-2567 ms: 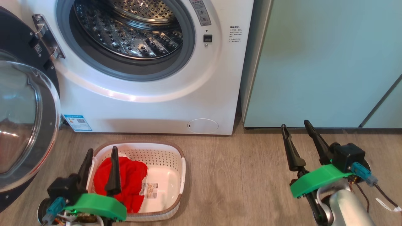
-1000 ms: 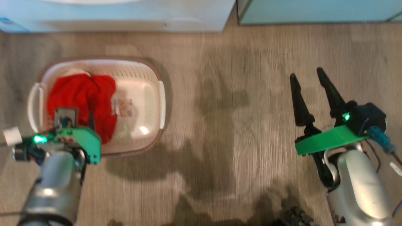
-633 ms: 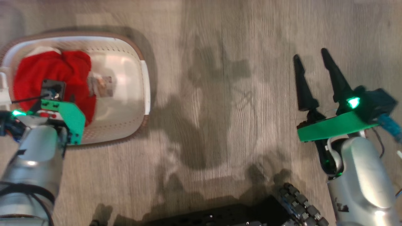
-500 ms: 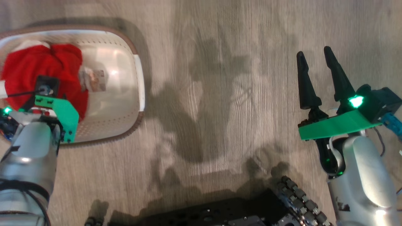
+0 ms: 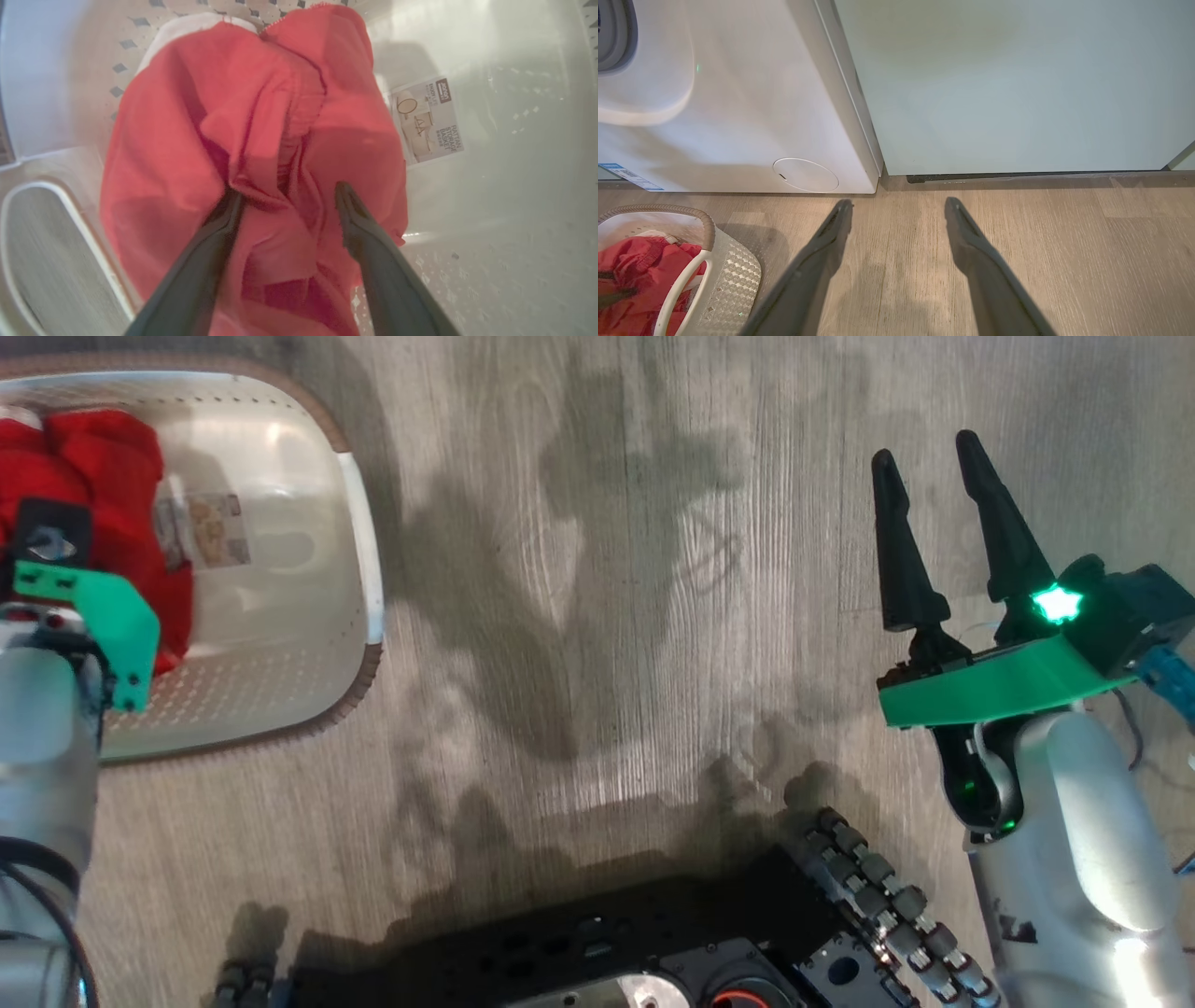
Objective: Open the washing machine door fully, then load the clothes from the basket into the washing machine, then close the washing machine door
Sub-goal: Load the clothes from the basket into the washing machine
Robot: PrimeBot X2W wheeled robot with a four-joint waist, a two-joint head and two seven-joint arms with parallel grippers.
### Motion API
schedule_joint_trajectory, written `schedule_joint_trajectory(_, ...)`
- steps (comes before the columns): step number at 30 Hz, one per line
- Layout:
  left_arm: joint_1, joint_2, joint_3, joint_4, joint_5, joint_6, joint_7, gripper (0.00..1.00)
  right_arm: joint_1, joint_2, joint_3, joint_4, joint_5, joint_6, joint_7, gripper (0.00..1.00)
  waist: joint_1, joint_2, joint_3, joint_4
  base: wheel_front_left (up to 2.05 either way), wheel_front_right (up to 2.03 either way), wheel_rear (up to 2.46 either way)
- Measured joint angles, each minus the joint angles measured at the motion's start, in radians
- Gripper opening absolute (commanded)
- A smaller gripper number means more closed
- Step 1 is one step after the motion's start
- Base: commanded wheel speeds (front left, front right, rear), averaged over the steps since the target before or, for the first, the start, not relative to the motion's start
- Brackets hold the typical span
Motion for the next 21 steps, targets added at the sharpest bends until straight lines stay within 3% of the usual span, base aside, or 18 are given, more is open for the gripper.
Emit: schedule_joint_trajectory(21,-0.046,0.037,-0.016,0.005,-0.022,0.01,0.018,1.0,-0.01,0.0,-0.005,-0.016,0.007,0.0,0.0,1.0,0.0,0.0,0.045,-0.015,0.0,0.0,0.0)
